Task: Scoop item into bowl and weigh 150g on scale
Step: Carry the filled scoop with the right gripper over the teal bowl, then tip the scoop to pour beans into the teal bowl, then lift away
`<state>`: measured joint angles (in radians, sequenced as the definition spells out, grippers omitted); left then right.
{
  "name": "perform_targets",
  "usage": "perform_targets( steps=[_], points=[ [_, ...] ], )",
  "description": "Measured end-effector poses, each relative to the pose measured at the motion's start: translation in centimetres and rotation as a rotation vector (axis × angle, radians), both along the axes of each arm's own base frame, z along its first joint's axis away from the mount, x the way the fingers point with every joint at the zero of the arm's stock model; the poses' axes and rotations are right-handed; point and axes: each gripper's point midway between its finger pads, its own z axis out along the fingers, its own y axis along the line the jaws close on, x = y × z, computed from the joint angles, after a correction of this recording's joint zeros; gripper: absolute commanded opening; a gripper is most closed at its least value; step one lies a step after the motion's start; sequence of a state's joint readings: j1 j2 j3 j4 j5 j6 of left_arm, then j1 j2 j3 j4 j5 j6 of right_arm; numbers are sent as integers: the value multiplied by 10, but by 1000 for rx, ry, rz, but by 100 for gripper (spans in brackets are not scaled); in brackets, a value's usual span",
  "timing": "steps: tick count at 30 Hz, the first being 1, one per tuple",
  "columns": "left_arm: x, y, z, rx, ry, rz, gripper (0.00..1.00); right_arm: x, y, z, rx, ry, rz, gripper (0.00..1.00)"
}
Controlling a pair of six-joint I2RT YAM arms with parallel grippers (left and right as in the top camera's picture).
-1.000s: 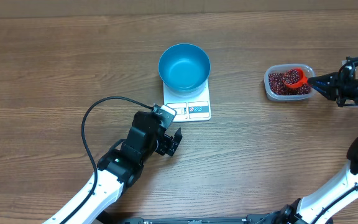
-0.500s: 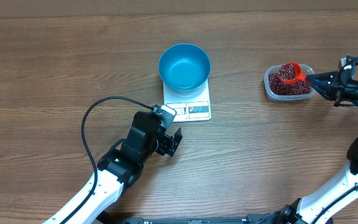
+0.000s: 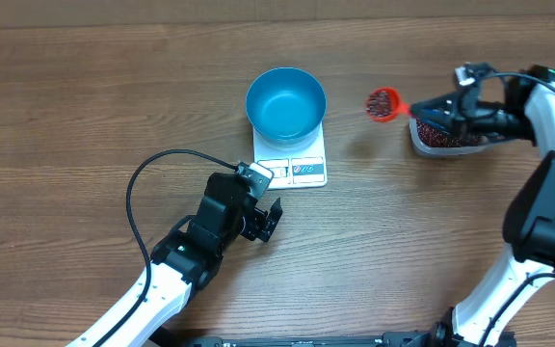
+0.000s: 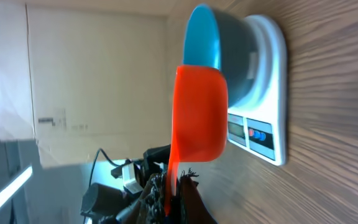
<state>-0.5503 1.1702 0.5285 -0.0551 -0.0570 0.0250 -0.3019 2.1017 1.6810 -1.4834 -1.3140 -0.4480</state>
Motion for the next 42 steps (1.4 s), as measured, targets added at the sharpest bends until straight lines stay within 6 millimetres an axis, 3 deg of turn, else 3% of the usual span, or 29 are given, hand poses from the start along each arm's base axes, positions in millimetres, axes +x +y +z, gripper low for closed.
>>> perform_targets(
  steps=[7,19,33,42],
  points=[
    [0,0,0,0,0,0,100,18,51,16,-15,-92,105,4],
    [0,0,0,0,0,0,100,32,126,-3,-229,-20,178,4],
    [0,0,0,0,0,0,100,45,160,3,-800,-127,108,4],
    [0,0,0,0,0,0,99,40,172,-6,-1110,-222,81,4]
  ],
)
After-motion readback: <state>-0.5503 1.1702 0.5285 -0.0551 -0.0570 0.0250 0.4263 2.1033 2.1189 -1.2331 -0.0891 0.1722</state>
